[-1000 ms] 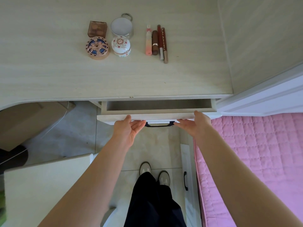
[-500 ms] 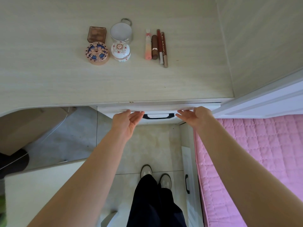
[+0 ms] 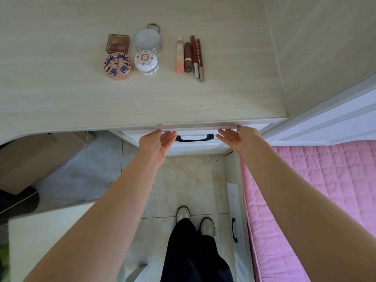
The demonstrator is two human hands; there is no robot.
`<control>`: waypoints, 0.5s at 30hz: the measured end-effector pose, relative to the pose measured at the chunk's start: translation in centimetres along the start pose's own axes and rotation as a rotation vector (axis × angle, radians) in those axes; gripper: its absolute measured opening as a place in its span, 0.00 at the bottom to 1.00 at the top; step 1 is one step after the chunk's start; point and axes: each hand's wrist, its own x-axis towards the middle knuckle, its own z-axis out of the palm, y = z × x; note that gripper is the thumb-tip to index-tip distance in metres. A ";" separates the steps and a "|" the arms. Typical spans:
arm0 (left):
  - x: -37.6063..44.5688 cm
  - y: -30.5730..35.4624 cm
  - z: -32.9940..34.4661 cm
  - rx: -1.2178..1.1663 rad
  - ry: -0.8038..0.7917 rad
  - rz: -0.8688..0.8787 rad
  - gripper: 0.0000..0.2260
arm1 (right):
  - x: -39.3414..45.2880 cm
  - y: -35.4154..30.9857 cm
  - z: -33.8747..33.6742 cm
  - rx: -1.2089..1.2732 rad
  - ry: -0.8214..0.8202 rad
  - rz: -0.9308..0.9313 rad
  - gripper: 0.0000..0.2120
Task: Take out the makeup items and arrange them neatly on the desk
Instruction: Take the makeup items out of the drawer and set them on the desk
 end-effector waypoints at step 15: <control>-4.3 -2.8 -0.7 0.639 -0.053 0.238 0.16 | -3.5 1.0 -4.2 -0.780 -0.057 -0.399 0.20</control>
